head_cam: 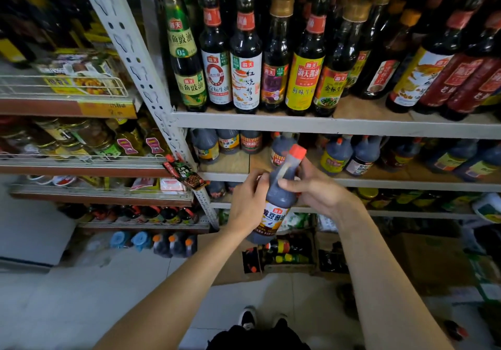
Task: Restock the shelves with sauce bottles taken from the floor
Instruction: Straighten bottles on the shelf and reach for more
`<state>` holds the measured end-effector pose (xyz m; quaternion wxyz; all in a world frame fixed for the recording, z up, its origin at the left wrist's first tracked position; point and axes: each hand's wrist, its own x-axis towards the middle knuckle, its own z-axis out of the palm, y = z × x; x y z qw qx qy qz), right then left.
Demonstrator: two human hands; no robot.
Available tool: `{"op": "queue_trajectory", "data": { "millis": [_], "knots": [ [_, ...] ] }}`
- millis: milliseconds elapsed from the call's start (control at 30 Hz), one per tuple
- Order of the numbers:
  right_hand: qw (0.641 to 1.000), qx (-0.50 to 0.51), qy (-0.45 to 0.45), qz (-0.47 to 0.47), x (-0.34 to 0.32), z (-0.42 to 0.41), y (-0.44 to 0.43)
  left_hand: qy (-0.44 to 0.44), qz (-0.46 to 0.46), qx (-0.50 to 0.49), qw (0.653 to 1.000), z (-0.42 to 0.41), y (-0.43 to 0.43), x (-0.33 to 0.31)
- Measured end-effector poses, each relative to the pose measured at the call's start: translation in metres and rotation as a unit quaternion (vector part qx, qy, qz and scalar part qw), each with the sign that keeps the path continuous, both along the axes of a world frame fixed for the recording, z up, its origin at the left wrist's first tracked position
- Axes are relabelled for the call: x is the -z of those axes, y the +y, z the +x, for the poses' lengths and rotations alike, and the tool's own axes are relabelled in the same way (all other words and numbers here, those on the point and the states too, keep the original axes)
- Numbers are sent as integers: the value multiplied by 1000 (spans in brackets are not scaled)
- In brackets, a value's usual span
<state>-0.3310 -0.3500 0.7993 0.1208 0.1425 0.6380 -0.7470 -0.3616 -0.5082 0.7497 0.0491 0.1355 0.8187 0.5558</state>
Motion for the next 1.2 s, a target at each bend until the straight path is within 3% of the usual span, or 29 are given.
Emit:
{"op": "queue_trajectory", "data": {
  "millis": [233, 433, 567, 767, 900, 1000, 1200],
  "knots": [
    [980, 6, 110, 168, 61, -60, -54, 33, -6, -29, 999, -47, -51, 52],
    [951, 97, 161, 246, 114, -125, -91, -24, -86, -51, 995, -126, -70, 92],
    [919, 164, 162, 319, 140, -168, -107, -16, -115, -27, 993, -176, -85, 118],
    [864, 182, 178, 435, 150, -230, -102, -228, 50, 17, 972, -192, -114, 161],
    [868, 102, 140, 466, 159, -261, -101, -253, 67, 27, 965, -192, -135, 171],
    [873, 98, 114, 465, 161, -264, -99, -249, 56, 38, 966, -193, -142, 170],
    [932, 109, 98, 331, 154, -252, -92, -207, 2, 55, 977, -197, -135, 162]
  ]
}}
